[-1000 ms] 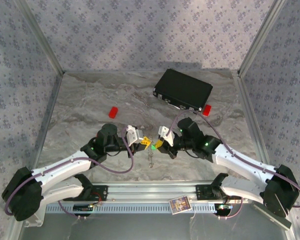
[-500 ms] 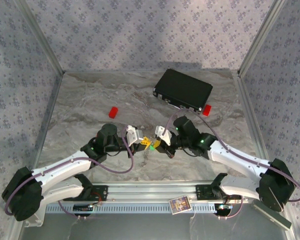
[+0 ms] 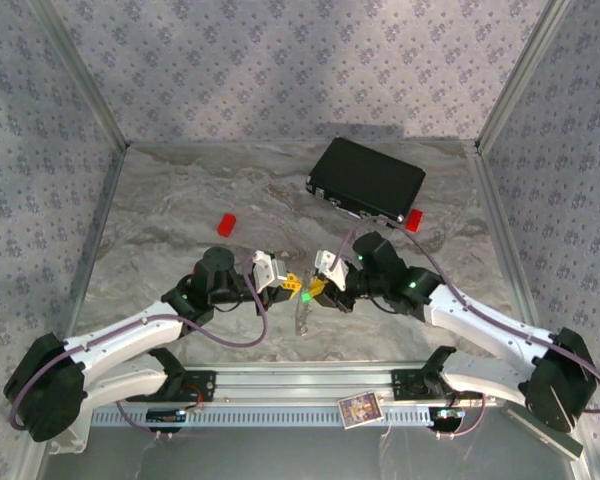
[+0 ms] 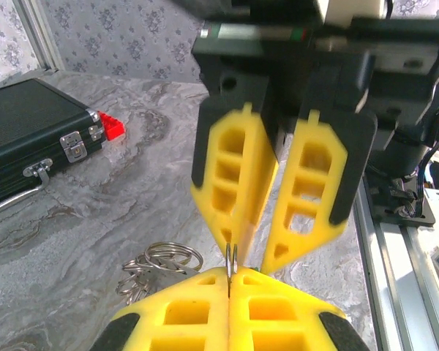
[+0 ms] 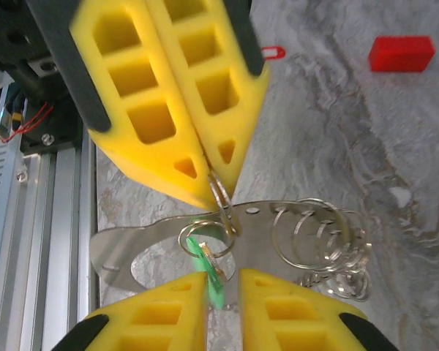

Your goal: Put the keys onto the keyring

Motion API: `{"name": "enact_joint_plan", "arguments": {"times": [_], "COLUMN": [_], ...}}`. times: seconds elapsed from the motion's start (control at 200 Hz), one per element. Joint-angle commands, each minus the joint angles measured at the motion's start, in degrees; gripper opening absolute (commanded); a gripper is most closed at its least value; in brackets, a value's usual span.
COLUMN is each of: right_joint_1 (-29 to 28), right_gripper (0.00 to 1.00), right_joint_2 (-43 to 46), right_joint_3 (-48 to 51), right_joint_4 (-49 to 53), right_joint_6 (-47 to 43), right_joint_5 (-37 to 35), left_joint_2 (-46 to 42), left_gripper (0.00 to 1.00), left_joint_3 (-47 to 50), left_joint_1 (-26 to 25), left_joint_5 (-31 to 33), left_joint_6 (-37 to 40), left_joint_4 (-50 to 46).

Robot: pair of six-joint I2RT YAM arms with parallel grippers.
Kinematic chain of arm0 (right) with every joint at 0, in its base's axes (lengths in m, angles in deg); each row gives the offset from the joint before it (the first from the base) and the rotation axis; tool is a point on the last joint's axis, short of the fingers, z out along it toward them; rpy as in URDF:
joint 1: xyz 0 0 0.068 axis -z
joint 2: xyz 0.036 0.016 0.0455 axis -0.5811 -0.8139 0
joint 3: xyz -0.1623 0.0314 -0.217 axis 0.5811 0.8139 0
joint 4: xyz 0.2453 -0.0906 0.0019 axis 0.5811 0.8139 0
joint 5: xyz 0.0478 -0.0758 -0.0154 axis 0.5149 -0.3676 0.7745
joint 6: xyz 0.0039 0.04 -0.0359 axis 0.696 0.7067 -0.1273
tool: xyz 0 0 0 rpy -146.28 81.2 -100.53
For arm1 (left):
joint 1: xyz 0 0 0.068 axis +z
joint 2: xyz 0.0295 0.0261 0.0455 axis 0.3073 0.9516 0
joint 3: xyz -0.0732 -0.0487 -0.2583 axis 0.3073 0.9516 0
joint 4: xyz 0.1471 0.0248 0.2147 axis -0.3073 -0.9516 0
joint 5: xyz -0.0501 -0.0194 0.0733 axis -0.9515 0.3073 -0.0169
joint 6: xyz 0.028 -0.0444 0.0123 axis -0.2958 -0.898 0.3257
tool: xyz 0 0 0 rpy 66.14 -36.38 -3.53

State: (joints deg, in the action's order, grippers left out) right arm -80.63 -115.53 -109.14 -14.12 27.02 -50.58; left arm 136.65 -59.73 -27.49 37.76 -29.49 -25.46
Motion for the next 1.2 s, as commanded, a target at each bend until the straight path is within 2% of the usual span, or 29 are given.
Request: {"name": "enact_joint_plan", "arguments": {"times": [0.0, 0.245, 0.535, 0.919, 0.984, 1.044, 1.084, 1.194], "right_joint_1": [0.9, 1.1, 0.5, 0.4, 0.3, 0.1, 0.2, 0.0], "right_gripper": [0.19, 0.20, 0.19, 0.01, 0.00, 0.00, 0.00, 0.00], "right_joint_2": [2.4, 1.4, -1.0, -2.4, -2.5, -2.4, -2.3, -2.4], "right_joint_3": [0.5, 1.0, 0.6, -0.3, -0.6, -1.0, -1.5, -3.1], "right_joint_4": [-0.5, -6.7, -8.4, -8.7, -8.1, -6.8, -5.6, -1.1], "right_joint_6": [-0.6, 1.6, 2.3, 2.1, 1.8, 1.0, 0.4, -2.1], "right_joint_5": [0.2, 3.1, 4.3, 5.7, 5.8, 5.4, 4.8, 3.6], "left_joint_2": [0.0, 0.0, 0.2, 0.2, 0.1, -0.2, -0.4, -1.9], "left_gripper": [0.00, 0.00, 0.00, 0.00, 0.08, 0.22, 0.27, 0.32], "left_joint_3": [-0.1, -0.1, -0.3, -0.3, -0.3, -0.5, -0.7, -2.3], "left_joint_1": [-0.3, -0.4, -0.6, -0.5, -0.6, -0.5, -0.6, -0.5], "left_joint_5": [-2.3, -2.8, -2.9, -2.2, -1.5, -0.9, -0.5, 1.6], "left_joint_6": [0.8, 0.6, 0.7, 0.5, 0.5, 0.6, 1.2, 4.2], "left_joint_4": [3.8, 3.9, 4.1, 4.4, 3.9, 2.9, 1.3, -5.9]}}
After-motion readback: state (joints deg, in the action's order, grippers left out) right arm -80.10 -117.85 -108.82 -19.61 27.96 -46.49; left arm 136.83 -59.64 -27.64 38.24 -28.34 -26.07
